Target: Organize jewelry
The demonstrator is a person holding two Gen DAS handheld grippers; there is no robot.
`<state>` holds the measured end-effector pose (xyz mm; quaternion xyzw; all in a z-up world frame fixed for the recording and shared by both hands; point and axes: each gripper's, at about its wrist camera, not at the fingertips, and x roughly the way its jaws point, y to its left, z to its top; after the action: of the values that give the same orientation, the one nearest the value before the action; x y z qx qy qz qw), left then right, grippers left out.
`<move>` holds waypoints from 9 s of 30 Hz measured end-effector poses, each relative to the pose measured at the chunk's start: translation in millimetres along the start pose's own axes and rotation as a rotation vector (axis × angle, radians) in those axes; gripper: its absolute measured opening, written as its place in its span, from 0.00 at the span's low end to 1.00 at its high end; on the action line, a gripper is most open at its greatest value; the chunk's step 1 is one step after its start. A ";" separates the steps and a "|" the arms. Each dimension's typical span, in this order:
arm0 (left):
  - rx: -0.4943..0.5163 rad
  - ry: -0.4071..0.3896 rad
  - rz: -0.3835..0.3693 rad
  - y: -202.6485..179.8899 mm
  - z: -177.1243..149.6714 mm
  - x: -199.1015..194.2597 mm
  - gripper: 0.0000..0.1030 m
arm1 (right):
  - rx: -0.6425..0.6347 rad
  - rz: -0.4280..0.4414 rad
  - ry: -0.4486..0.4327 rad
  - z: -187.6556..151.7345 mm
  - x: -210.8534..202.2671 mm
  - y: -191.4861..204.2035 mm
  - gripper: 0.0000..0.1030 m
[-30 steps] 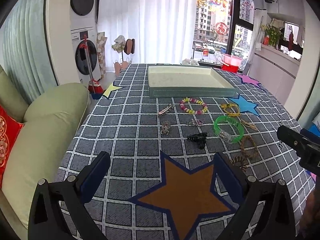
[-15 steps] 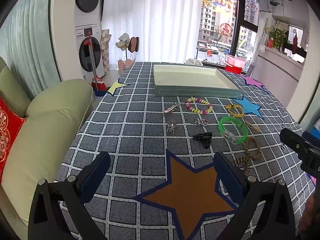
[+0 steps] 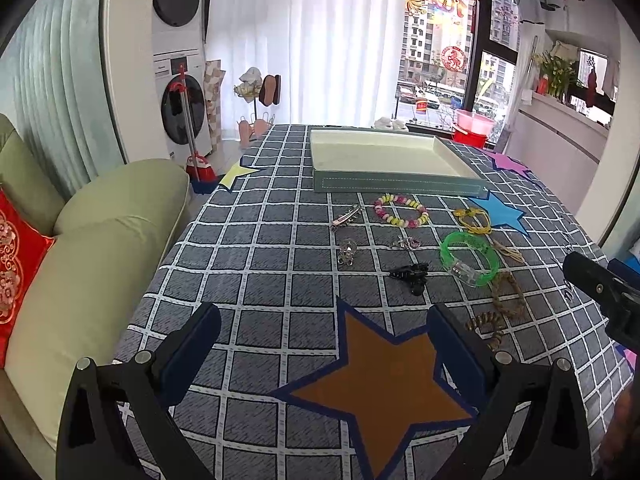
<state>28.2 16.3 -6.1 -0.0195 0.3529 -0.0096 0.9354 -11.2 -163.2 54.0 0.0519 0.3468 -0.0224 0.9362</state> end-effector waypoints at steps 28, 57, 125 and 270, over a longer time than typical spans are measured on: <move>0.006 0.015 0.002 -0.2 -0.9 0.6 1.00 | -0.006 0.015 0.009 1.1 3.3 6.7 1.00; 0.018 0.042 0.022 -1.2 0.4 9.1 1.00 | 0.006 0.035 0.027 -2.0 10.2 -1.2 1.00; 0.157 0.090 -0.244 -40.2 178.3 120.6 0.49 | 0.016 0.266 0.274 174.4 171.8 -26.8 0.11; 0.064 0.200 -0.304 34.0 67.2 99.5 0.30 | 0.039 0.119 0.285 12.3 58.6 15.9 0.13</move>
<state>147.4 49.1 -22.9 -0.0419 0.4365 -0.1638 0.8837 42.5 -149.1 26.4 0.0933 0.4718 0.0341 0.8761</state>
